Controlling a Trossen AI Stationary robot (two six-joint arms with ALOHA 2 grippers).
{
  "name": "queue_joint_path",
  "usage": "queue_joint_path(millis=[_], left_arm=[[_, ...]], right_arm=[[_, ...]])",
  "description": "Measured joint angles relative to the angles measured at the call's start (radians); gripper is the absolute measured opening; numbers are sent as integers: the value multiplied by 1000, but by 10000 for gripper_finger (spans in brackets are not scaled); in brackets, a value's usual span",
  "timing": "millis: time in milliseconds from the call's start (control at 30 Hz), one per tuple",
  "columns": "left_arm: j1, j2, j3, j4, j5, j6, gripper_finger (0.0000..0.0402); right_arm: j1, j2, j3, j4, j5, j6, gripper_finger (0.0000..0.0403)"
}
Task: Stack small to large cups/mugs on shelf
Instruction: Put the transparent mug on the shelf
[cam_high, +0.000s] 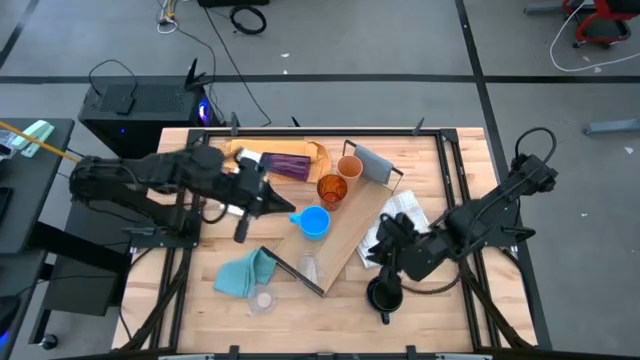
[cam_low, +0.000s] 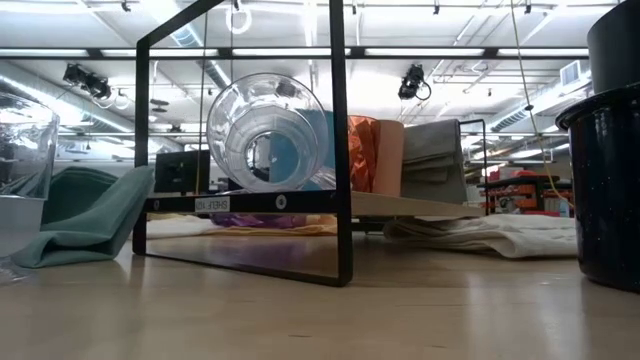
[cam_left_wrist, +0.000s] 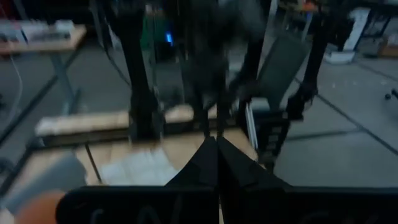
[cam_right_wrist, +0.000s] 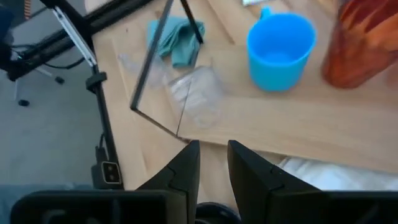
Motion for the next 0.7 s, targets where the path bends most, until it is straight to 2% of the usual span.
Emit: queue_joint_path(millis=[233, 400, 700], left_arm=[[-36, 0, 121, -78, -62, 1, 0], [-55, 1, 146, -92, -74, -13, 1], [-76, 1, 148, 64, -74, -27, 1]], right_arm=[[-1, 0, -242, 384, -24, -45, 95], [-3, 0, -363, 518, -46, -76, 117], [-97, 0, -468, 816, -64, -69, 144]])
